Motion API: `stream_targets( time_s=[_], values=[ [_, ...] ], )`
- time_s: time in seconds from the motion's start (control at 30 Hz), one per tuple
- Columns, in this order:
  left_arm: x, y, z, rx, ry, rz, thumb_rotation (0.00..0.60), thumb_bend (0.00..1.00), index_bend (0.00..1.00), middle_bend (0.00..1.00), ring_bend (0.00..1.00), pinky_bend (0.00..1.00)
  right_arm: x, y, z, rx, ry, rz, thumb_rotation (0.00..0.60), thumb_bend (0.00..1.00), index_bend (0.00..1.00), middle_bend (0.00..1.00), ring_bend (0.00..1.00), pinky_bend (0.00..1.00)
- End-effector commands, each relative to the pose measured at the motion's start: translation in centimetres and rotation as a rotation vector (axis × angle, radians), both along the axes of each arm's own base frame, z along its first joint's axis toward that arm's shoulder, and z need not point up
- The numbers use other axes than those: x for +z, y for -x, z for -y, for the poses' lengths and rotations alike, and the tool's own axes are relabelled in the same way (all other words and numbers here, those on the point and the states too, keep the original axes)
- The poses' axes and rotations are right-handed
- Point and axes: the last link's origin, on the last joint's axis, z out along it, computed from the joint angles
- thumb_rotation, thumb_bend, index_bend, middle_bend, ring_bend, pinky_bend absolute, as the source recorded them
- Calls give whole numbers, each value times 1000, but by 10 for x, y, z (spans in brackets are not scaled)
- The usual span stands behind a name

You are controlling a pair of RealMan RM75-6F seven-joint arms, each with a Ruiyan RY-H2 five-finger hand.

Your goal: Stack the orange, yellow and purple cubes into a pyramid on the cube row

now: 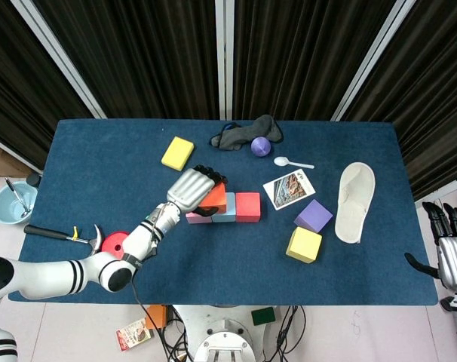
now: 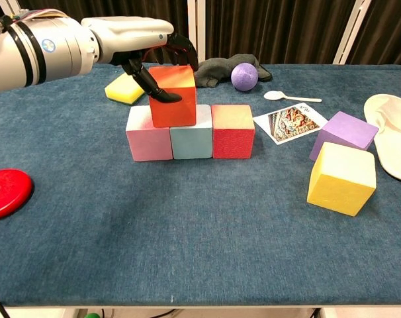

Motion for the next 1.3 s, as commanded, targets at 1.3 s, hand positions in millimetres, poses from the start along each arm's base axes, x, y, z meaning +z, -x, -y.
stream_targets(
  time_s=[1.3],
  values=[
    [0,3,4,-53,1,-8,447,224,219,191,164,238,2,0,-1,-3,4,12,600,124,0,69,0,60]
  ],
)
